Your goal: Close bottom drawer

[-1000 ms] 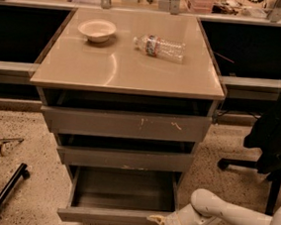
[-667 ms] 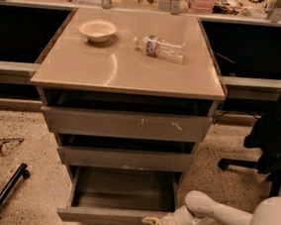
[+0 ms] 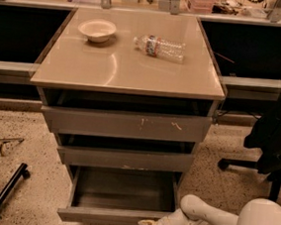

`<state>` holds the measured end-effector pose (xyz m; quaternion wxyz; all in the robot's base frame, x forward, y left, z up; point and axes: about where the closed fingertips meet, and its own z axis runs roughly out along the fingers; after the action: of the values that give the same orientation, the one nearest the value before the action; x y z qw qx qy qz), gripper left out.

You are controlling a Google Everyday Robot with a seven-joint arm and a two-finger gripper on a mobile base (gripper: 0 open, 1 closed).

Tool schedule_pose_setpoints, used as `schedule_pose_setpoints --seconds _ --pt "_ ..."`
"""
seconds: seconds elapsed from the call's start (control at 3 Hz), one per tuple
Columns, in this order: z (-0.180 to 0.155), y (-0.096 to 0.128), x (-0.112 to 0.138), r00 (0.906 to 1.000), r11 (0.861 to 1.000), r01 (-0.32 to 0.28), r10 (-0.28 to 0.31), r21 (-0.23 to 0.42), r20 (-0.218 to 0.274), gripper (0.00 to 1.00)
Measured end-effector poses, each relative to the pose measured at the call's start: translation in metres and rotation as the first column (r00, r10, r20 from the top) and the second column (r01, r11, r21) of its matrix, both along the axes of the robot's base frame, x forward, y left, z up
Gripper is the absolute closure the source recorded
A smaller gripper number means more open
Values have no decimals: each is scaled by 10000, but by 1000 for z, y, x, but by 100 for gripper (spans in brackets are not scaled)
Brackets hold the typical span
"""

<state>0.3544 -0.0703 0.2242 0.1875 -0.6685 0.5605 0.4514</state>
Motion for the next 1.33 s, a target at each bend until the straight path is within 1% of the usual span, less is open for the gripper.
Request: schedule_pose_setpoints --seconds 0.33,0.67,1.0,1.33 --pt "-10 5 14 9996 9998 104 -100 -175 256 0" --pt "-17 9 30 9978 9993 326 -316 -162 580 0" --pt "-28 10 61 9918 9979 626 -602 -180 1125 0" --pt "-28 10 61 9918 9979 626 -602 -180 1125 0"
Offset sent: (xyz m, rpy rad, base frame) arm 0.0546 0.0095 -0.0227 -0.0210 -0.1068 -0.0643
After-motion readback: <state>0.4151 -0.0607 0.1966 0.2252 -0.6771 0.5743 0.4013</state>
